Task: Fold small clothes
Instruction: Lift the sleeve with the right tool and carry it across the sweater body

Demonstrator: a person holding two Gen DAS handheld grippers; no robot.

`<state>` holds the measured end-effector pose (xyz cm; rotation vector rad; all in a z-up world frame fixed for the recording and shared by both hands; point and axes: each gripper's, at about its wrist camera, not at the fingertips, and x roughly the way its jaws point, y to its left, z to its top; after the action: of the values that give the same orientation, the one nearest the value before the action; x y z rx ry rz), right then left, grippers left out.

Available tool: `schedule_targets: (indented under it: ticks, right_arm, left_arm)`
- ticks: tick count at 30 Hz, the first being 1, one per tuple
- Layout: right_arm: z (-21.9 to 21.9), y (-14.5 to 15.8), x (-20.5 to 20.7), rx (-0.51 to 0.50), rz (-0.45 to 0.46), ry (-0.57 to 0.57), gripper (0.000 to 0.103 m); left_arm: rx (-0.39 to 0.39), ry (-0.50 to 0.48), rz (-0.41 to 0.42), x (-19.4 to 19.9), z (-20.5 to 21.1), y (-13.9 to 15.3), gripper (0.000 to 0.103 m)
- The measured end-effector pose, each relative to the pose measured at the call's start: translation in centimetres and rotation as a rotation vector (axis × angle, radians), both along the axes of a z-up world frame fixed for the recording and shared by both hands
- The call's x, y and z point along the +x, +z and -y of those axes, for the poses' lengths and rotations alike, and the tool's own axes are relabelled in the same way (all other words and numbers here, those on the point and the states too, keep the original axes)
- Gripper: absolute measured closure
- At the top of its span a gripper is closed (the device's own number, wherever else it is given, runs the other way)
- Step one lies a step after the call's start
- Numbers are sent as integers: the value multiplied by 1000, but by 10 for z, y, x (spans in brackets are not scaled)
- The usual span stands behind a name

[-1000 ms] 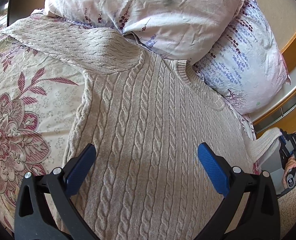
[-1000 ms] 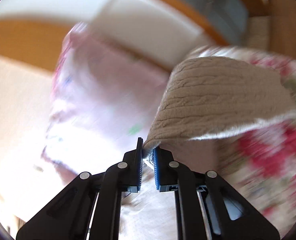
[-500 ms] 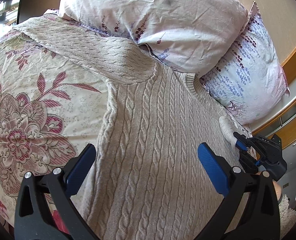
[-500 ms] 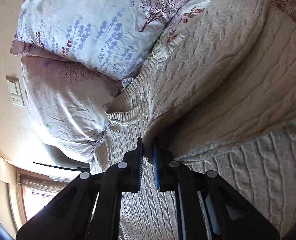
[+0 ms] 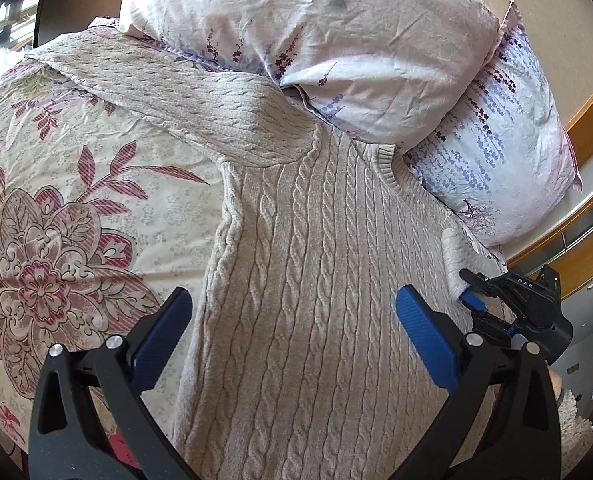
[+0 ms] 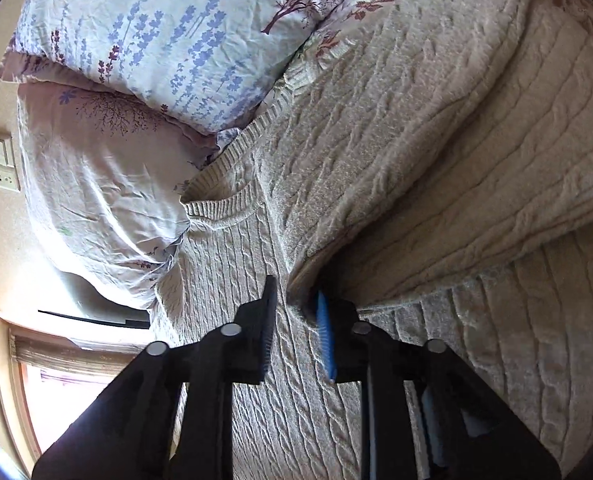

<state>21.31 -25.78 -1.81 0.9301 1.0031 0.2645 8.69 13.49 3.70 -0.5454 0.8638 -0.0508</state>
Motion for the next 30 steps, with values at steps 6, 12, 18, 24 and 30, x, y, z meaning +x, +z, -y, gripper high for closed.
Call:
schedule_targets:
  ticks: [6, 12, 18, 24, 30]
  right_arm:
    - [47, 30, -2, -70, 26, -160, 32]
    - [115, 24, -2, -38, -34, -365, 53]
    - [126, 5, 8, -51, -116, -412, 64]
    - [131, 11, 25, -105, -89, -409, 91]
    - [109, 50, 35, -162, 44, -371, 92]
  left_arm:
    - [0, -2, 5, 4, 0, 0, 2]
    - [4, -4, -2, 8, 0, -1, 2]
    - [8, -16, -5, 13, 1, -1, 2]
    - [3, 9, -17, 13, -12, -3, 2]
    - [27, 72, -16, 11, -37, -1, 2]
